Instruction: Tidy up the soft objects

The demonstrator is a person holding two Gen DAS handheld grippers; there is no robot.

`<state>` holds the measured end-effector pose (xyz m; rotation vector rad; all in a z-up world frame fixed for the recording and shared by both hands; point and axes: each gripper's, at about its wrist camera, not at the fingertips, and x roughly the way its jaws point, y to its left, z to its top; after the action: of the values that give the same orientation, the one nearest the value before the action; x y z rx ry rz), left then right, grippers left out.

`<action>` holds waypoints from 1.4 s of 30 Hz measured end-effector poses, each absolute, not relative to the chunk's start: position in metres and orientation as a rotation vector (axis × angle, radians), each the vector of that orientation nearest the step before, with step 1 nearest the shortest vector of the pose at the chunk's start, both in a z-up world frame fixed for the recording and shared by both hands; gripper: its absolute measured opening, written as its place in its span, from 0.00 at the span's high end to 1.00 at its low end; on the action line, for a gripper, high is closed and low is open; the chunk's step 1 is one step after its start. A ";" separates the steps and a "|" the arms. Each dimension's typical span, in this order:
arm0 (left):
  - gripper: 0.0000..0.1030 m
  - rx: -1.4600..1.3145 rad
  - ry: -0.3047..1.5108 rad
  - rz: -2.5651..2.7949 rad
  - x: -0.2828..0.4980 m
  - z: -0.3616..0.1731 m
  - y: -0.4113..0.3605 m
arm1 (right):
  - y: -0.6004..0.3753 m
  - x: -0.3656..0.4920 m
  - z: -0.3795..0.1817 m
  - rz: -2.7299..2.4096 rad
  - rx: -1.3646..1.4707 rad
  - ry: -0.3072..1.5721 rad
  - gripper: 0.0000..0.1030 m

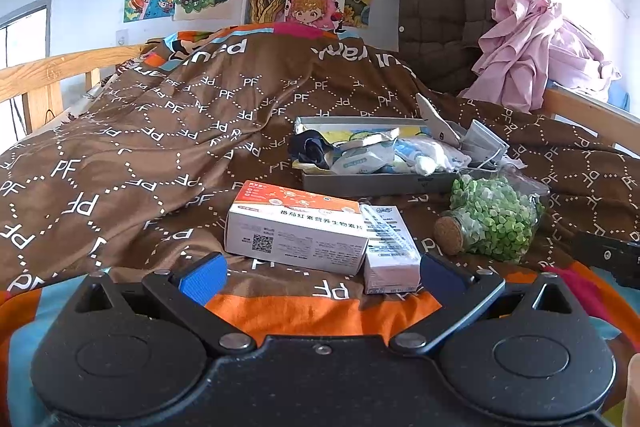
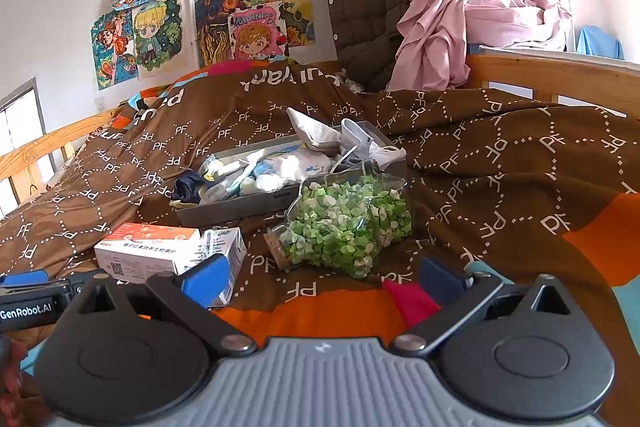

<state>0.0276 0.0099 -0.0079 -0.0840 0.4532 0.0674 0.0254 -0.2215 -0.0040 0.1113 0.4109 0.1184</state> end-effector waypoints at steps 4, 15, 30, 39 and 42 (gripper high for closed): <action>0.01 -0.083 0.451 0.068 0.028 -0.007 0.009 | -0.222 0.025 -0.004 0.116 0.114 0.411 0.00; 0.01 -0.092 0.439 0.042 0.024 -0.003 0.011 | -0.223 0.026 -0.003 0.115 0.116 0.412 0.00; 0.01 -0.100 0.458 0.022 0.025 -0.003 0.009 | -0.224 0.026 -0.004 0.120 0.120 0.421 0.00; 0.01 -0.097 0.458 0.029 0.025 -0.003 0.008 | -0.223 0.027 -0.005 0.119 0.118 0.422 0.00; 0.01 -0.100 0.458 0.028 0.025 -0.003 0.008 | -0.223 0.026 -0.005 0.119 0.119 0.424 0.00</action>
<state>0.0247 0.0078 -0.0034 -0.1002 0.4579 0.0285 0.0265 -0.2231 -0.0048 0.1193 0.4240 0.1191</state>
